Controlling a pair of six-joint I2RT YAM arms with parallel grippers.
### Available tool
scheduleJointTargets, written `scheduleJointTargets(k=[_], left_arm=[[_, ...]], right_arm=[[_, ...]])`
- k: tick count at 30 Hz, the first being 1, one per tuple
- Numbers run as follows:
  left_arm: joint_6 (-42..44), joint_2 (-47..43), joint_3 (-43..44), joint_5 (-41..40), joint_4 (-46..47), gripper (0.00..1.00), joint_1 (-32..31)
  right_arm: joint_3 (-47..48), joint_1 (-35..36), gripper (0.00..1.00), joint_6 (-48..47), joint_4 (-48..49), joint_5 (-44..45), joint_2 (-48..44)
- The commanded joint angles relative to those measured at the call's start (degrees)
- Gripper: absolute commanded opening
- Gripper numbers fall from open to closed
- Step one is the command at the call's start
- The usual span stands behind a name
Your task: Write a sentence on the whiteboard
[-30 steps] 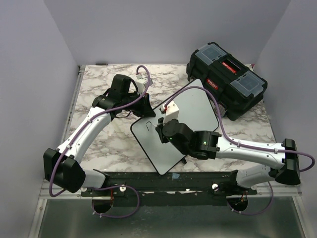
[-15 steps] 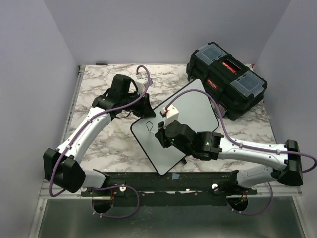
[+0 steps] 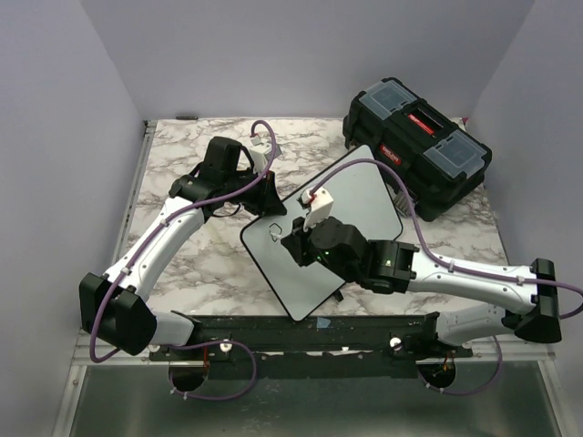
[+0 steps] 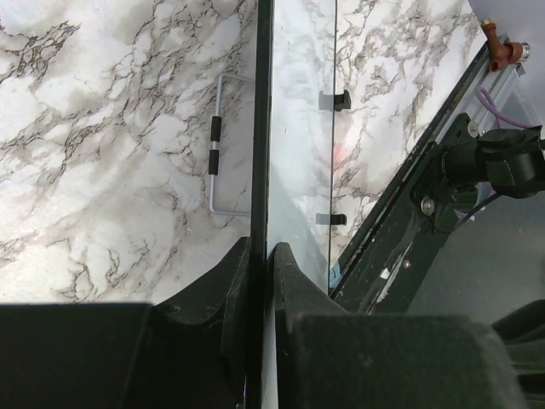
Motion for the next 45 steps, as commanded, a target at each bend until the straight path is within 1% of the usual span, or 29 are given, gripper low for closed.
scheduleJointTargets(k=[1,7,19,45], left_arm=[[3.09,-2.02,0.45,-6.5,3.26,0.0,0.43],[3.07,-2.04,0.55,-6.57,3.24,0.0,0.41],[3.06,-2.61,0.4,-6.31,3.15,0.0,0.41],[3.12,-2.79,0.36,-5.83,3.31,0.0,0.41]], right_arm=[[-1.22,0.15,0.01,-1.97,5.78,4.02,-5.35],[-2.67,-0.14,0.01,-3.09,3.59,10.64,-7.6],[-3.55,-1.37,0.01,-2.32,2.4,8.16,-5.08],[-2.47,-3.6,0.01,-2.94,3.09,6.25,0.83]])
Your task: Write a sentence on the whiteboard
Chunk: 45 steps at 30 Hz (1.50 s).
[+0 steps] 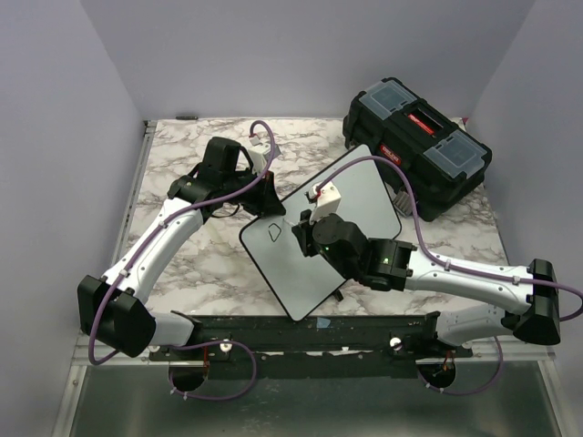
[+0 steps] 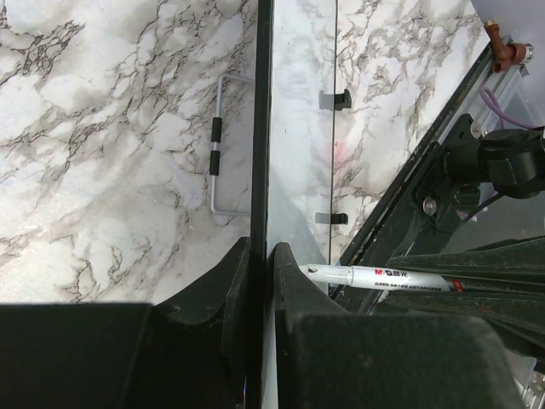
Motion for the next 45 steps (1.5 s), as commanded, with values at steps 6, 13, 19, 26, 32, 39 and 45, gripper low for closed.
scheduleJointTargets(k=[6,13,19,26,32,39,45], left_arm=[[3.12,-2.05,0.45,-5.36,3.66,0.0,0.46],[3.22,-2.03,0.47,-5.33,3.65,0.0,0.48],[3.09,-2.05,0.53,-5.33,3.65,0.0,0.43],[3.14,-2.14,0.54,-5.33,3.68,0.0,0.46],[3.14,-2.05,0.4,-5.23,3.71,0.0,0.46],[3.14,-2.14,0.25,-5.22,3.73,0.0,0.46],[3.11,-2.05,0.27,-5.4,3.8,0.0,0.46]], right_arm=[[-1.69,-0.66,0.01,0.61,-0.54,-1.4,0.77],[-5.08,-0.66,0.01,3.44,-2.41,-2.63,-1.84],[-6.49,-0.64,0.01,5.14,-3.42,-4.3,-3.54],[-5.49,-0.63,0.01,5.09,-3.49,-4.37,-3.26],[-2.86,-0.64,0.01,4.0,-3.7,-2.67,-1.51],[-0.02,-0.68,0.01,2.68,-3.96,-0.56,0.12],[1.63,-0.69,0.01,1.82,-4.23,0.98,1.17]])
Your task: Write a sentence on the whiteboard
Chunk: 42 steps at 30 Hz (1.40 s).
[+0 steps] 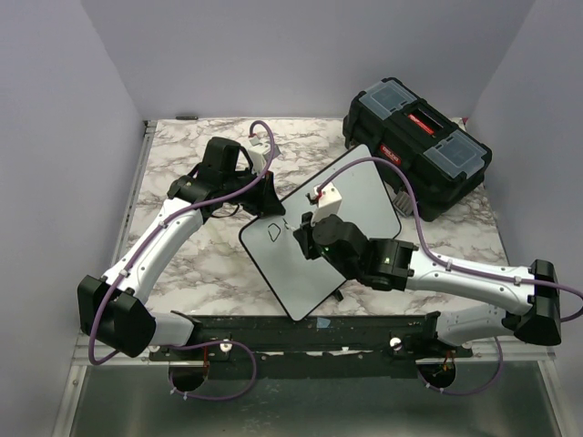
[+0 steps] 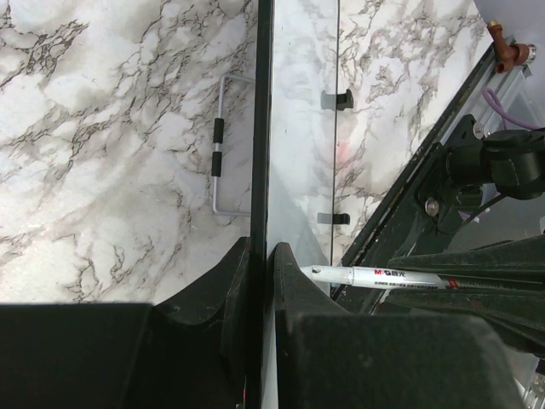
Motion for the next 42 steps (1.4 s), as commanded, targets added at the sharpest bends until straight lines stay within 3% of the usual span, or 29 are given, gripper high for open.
scheduleJointTargets(k=[1,12,20,33,42], left_arm=[[3.04,-2.14,0.36,-5.15,3.8,0.0,0.35],[3.11,-2.33,0.36,-5.24,3.74,0.0,0.35],[3.25,-2.25,0.44,-5.25,3.45,0.0,0.35],[2.99,-2.25,0.34,-5.09,3.4,0.0,0.35],[3.06,-2.95,0.36,-5.01,3.03,0.0,0.35]], right_arm=[[2.27,-0.34,0.01,-1.16,-1.2,3.41,1.93],[5.37,-0.51,0.01,-1.47,-3.41,6.78,2.51],[6.0,-0.51,0.01,-1.21,-4.13,4.93,-2.56],[-0.84,-0.55,0.01,1.7,-7.26,7.2,-10.69],[-2.88,-2.95,0.01,1.84,-5.51,2.63,-11.84]])
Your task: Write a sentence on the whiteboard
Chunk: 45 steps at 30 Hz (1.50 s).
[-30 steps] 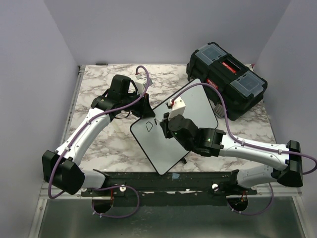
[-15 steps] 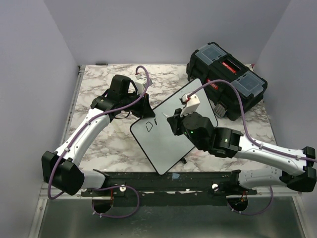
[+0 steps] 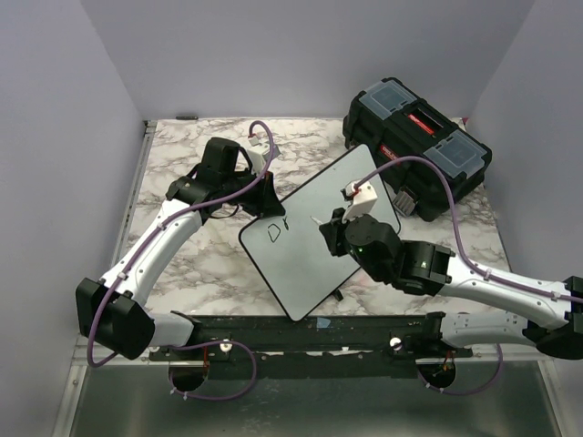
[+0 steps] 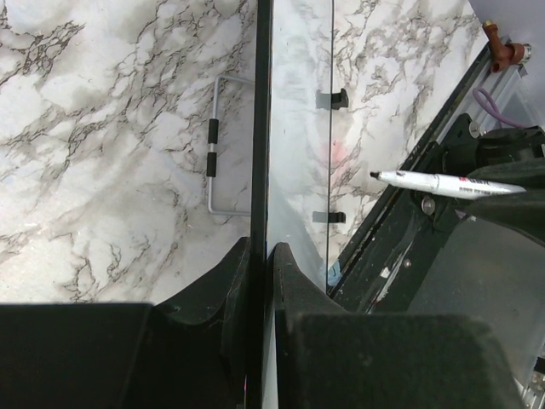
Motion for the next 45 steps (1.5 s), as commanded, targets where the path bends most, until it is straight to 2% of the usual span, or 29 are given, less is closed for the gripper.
scheduleJointTargets(k=[1,9,20,45], left_arm=[[3.3,-2.3,0.37,-5.03,3.24,0.0,0.48],[2.89,-2.51,-0.76,-5.16,4.28,0.0,-0.05],[3.39,-3.5,0.09,-5.6,3.0,0.0,-0.07],[3.19,-4.7,-0.61,-5.97,4.27,0.0,-0.14]], right_arm=[[-0.46,-2.95,0.01,0.15,1.58,-3.83,-1.1],[-0.98,-8.37,0.01,-1.72,3.63,-13.26,-2.51],[-1.43,-8.81,0.01,-4.44,7.65,-21.0,-2.54],[-3.07,-8.8,0.01,-1.0,11.16,-22.5,2.8]])
